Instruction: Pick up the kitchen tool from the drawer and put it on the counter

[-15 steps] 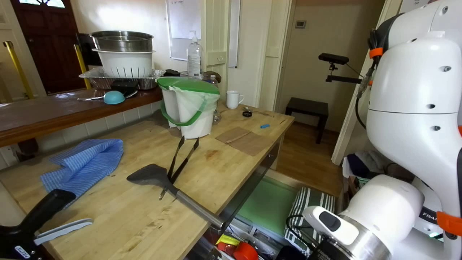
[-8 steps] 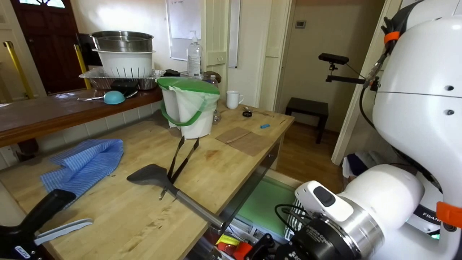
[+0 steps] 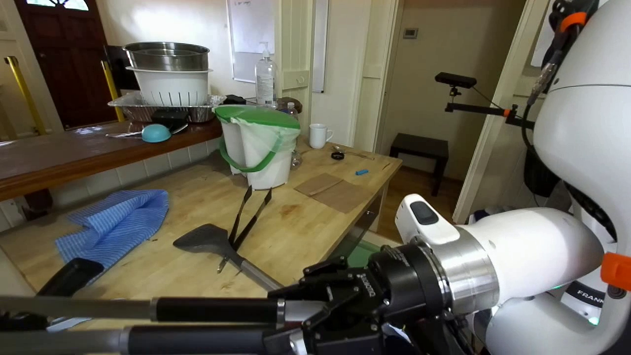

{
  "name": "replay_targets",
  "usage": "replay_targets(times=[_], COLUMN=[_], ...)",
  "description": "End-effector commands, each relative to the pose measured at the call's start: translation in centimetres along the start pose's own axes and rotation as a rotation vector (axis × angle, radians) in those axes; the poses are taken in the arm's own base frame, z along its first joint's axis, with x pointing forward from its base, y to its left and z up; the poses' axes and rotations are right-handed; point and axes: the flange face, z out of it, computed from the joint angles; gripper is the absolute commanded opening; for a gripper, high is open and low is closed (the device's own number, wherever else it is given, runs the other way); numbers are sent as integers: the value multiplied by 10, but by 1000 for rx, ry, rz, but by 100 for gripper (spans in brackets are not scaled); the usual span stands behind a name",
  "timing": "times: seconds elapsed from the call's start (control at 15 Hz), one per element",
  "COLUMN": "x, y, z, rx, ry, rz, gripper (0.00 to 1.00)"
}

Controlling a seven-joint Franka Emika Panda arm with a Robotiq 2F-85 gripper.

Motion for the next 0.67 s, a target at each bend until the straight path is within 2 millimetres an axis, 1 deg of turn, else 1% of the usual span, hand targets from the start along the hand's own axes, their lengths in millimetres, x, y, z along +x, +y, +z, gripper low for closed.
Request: replay_targets(times=[0.0, 0.13, 0.2, 0.27, 0.33, 0.47, 0.6], x=[32, 41, 42, 38, 33, 15, 1], y=[1, 6, 9, 15, 24, 41, 57], z=[-3, -4, -4, -3, -11, -14, -18], rx=[-116, -181, -218, -257, -305, -384, -447], ry=[108, 154, 173, 183, 184, 169, 156], rz=[73, 89, 98, 98, 98, 103, 123], gripper=[39, 39, 39, 39, 39, 39, 39])
